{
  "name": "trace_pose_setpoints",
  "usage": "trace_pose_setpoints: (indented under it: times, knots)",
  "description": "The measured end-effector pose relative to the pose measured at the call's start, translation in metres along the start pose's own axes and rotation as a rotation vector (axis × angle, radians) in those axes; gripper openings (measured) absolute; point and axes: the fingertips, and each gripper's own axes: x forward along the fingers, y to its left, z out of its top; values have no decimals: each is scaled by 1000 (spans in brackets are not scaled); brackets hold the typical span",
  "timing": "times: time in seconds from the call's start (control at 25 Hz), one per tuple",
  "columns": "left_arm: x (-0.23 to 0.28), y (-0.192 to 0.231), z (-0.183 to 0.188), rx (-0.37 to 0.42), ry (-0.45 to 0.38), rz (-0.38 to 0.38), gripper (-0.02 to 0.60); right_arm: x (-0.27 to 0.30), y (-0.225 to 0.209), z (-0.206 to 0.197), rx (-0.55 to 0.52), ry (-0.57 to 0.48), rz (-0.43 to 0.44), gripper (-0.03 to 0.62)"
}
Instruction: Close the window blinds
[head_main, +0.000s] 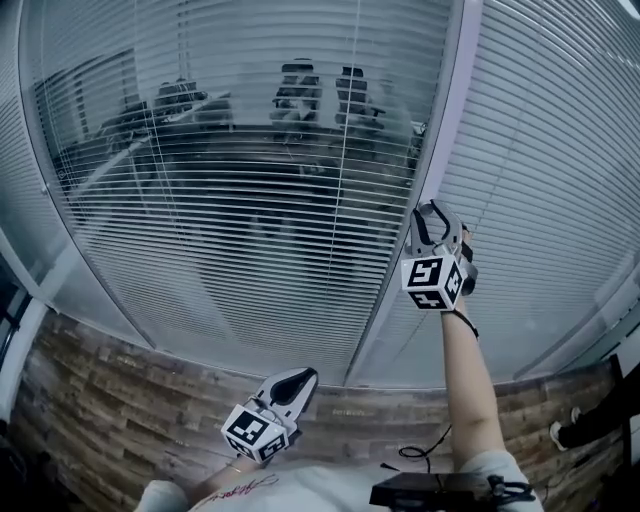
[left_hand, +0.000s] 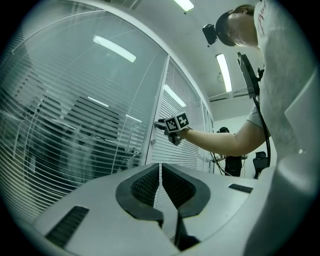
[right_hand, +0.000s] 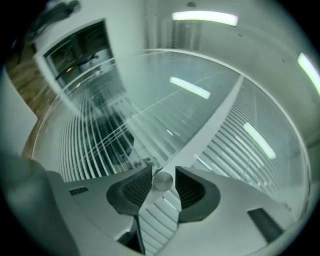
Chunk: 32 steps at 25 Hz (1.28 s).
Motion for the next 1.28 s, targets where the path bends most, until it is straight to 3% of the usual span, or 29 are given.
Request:
trace_pose_setpoints:
  times: [0.24,0.32,0.4,0.52,0.68,1.08,1.28]
  knots:
    - [-1,1,2,7,2,-1,29,7,-8,-11,591,-15,14,137]
    - [0,1,1,4,5,-6,29,9,-13,-14,677,-16,-7,135]
    - [1,1,2,0,4,-8,29,11,-15,-15,686,5,-40,135]
    - [1,-2,1,-2,6,-15,29,10,-13,-15,640,12,-77,135]
    - [1,-3,-7,2,6,-27,29,8,-7,-17,577,-23,-64,133]
    - [2,-3,-8,-13,0,-29,29,8,3,-10,-53,16,35,132]
    - [0,-3,-7,-20,1,-28,29,9,7,-9,-305,22,86,132]
